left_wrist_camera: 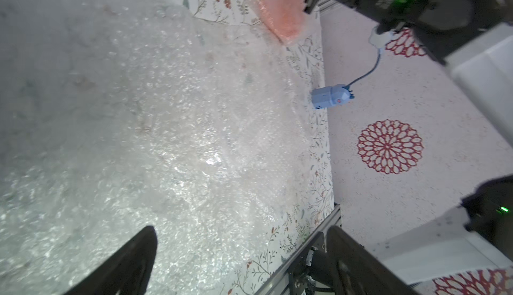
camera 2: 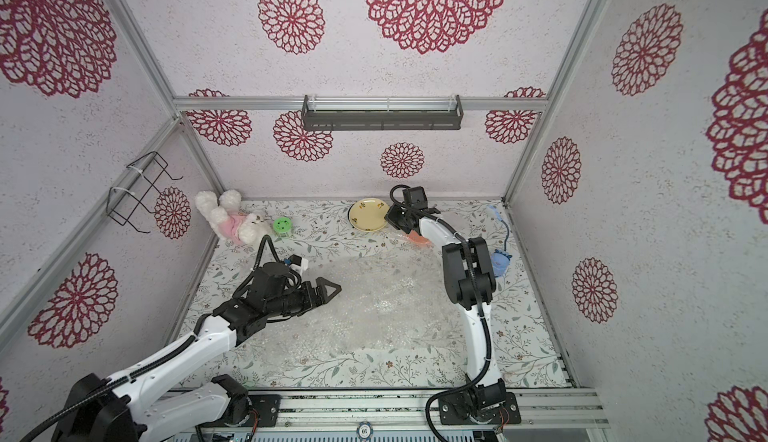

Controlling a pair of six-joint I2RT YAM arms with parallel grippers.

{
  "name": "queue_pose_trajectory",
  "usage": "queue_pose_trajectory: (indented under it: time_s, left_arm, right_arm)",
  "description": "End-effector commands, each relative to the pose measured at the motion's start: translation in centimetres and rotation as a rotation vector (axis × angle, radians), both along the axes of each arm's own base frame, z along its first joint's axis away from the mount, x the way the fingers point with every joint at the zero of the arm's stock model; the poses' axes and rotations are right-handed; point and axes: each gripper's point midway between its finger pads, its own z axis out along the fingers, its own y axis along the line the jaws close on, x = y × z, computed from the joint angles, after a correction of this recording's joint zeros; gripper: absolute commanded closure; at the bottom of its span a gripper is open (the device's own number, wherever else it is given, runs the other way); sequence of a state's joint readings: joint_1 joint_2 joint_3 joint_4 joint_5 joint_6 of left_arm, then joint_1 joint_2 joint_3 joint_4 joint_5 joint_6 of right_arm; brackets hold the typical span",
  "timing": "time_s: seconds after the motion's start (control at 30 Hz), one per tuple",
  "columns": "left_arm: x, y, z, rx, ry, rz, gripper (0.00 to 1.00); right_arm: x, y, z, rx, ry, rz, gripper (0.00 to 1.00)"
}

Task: Unpack dinner plates from bubble wrap
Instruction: Pick up the plate from the bubble wrap, then place the plate on the plate.

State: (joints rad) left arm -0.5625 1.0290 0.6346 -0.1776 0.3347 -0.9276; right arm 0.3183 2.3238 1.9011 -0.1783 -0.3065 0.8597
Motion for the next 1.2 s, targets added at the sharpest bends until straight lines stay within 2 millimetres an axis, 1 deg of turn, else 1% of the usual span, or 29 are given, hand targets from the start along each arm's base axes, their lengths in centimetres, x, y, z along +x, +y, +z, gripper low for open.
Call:
queue_pose_trajectory:
  time_s: [0.0,0.1,0.2,0.3,0.4,0.5,0.6,0.9,0.97,1.07,1.17]
  left_arm:
    - [-0.7,-0.3,1.5,-0.004,-0.09,-0.019,0.03]
    - [-1.0,-0.3,2.6,0.015,-0.168,-0.006,0.03]
    - [-1.1,-0.2,2.9,0.071,-0.25,0.026,0.03]
    - [-1.5,-0.5,3.7,0.101,-0.346,0.037,0.03]
    - [-1.4,-0.1,4.0,0.123,-0.393,0.07,0.03]
    - [-1.2,0.4,3.9,0.128,-0.409,0.101,0.03]
    - [-1.1,0.8,3.7,0.131,-0.418,0.119,0.03]
    - [-1.3,2.2,2.2,0.153,-0.385,0.171,0.03]
    - [-1.4,2.5,1.9,0.155,-0.38,0.182,0.03]
    - [-1.5,2.9,1.6,0.161,-0.366,0.193,0.03]
    - [-1.5,3.4,1.2,0.181,-0.349,0.213,0.03]
  right_arm:
    - [2.1,0.8,3.3,0.064,-0.072,0.009,1.0]
    - [3.1,1.0,2.6,0.065,-0.071,0.007,1.0]
    - [4.0,1.0,1.6,0.057,-0.056,0.001,1.0]
    - [4.5,1.1,0.9,0.052,-0.046,-0.001,1.0]
    - [4.9,1.1,-0.3,0.044,-0.029,-0.002,1.0]
    - [5.0,1.0,-1.1,0.039,-0.009,0.001,1.0]
    - [5.1,1.1,-1.2,0.043,-0.012,0.006,1.0]
    - [4.9,1.1,-2.3,0.031,0.009,0.023,1.0]
    - [4.8,1.3,-2.3,0.035,0.008,0.03,0.95]
    - [4.8,1.4,-2.1,0.037,0.001,0.044,0.84]
    - [4.7,1.9,-1.4,0.053,-0.021,0.079,0.7]
